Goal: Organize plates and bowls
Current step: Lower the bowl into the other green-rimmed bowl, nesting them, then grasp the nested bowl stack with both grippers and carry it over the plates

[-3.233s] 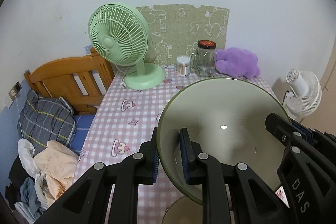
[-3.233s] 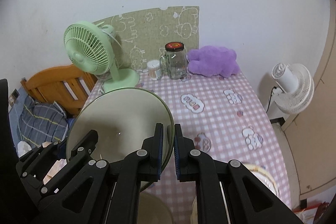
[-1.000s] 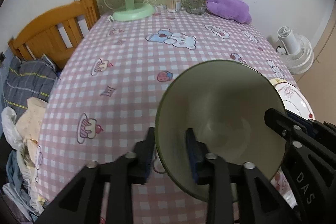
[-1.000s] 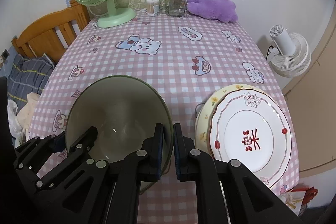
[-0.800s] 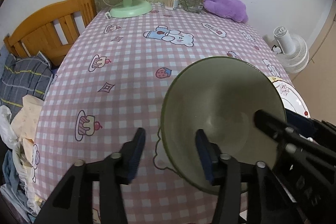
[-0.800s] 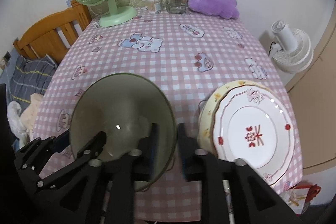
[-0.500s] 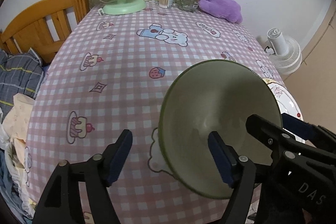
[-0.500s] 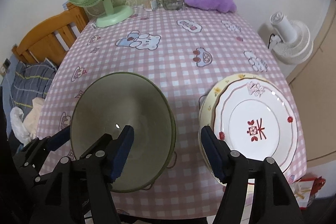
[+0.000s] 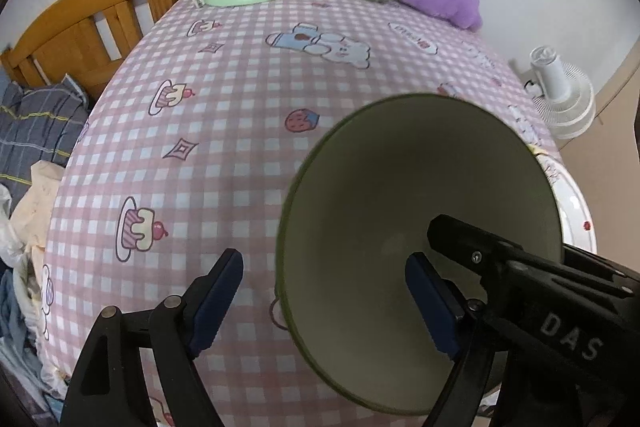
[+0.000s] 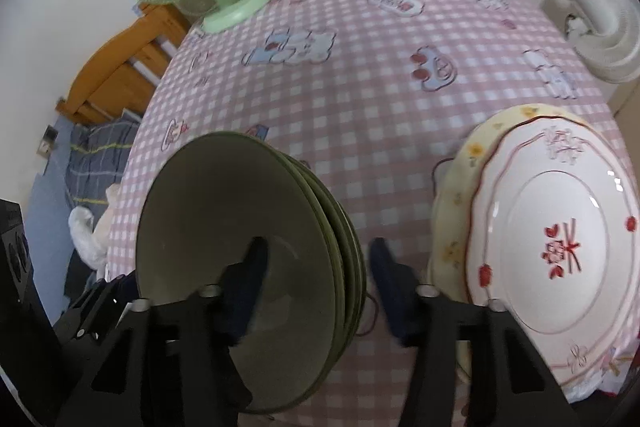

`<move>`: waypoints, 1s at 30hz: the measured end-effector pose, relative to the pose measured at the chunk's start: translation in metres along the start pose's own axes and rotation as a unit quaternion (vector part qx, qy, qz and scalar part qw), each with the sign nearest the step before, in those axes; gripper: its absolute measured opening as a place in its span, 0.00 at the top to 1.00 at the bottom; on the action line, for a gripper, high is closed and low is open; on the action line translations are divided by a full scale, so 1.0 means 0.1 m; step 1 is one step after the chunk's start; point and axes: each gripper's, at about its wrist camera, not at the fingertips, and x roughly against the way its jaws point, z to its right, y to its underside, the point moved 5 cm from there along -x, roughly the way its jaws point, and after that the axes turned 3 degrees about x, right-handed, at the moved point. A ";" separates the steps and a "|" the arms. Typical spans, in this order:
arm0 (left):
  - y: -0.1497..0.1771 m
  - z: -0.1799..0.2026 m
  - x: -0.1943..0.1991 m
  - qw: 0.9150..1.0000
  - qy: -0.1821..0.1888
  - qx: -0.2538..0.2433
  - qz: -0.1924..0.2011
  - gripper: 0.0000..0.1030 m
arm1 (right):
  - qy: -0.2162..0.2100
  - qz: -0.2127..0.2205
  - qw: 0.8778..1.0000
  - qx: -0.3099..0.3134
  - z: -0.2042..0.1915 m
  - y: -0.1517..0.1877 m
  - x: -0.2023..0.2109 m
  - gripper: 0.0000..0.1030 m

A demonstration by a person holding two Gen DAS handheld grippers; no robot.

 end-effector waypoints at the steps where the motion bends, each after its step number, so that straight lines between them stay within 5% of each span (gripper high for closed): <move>1: 0.01 0.00 -0.01 1.000 -0.001 0.001 -0.002 0.18 | -0.002 -0.007 1.000 0.001 0.01 0.00 -0.03 0.63; 17: -0.03 0.03 -0.13 1.000 0.026 0.007 -0.016 0.18 | -0.041 -0.023 0.999 -0.016 0.11 0.00 -0.08 0.68; 24: -0.06 0.12 -0.11 0.996 0.080 -0.025 0.001 0.36 | -0.029 -0.018 0.999 -0.023 0.10 0.00 -0.07 0.67; 30: -0.07 0.09 -0.11 0.994 0.101 -0.029 -0.003 0.39 | -0.005 -0.012 1.000 -0.025 0.07 -0.02 -0.08 0.65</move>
